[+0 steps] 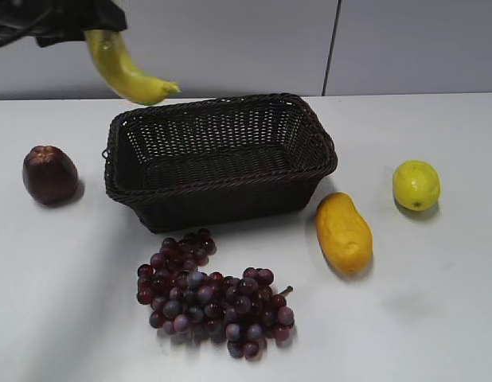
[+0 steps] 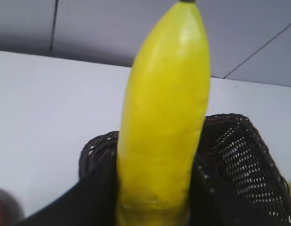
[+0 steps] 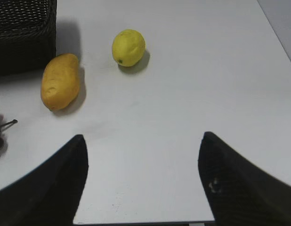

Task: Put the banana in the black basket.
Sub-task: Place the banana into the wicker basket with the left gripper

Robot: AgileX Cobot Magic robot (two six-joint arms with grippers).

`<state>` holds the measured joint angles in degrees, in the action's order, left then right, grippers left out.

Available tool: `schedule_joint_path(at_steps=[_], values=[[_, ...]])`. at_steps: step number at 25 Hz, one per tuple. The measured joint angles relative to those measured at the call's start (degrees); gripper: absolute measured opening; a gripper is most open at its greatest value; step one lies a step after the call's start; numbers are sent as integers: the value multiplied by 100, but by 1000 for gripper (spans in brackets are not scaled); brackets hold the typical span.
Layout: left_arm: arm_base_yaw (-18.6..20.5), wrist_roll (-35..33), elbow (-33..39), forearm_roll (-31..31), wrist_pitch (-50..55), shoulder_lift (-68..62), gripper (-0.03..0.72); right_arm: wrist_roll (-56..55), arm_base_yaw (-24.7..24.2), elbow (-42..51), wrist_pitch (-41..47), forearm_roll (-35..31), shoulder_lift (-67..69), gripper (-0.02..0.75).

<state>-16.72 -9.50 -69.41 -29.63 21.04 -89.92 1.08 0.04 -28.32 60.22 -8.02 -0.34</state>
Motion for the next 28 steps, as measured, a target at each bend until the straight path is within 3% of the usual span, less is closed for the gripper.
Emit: schedule_joint_path(at_steps=[4, 9, 19, 23, 28], values=[[-587, 0, 0, -35, -1211, -541, 412, 0, 0, 0, 0, 0, 0, 582], [-988, 0, 0, -52, -2306, -1166, 412, 0, 0, 0, 0, 0, 0, 582], [-1130, -5, 0, -61, -2531, -1981, 412, 0, 0, 0, 0, 0, 0, 582], [-1156, -5, -27, -61, -2487, -2138, 616, 0, 0, 0, 0, 0, 0, 582], [-1160, -5, -40, -61, -2385, -2057, 655, 0, 0, 0, 0, 0, 0, 582]])
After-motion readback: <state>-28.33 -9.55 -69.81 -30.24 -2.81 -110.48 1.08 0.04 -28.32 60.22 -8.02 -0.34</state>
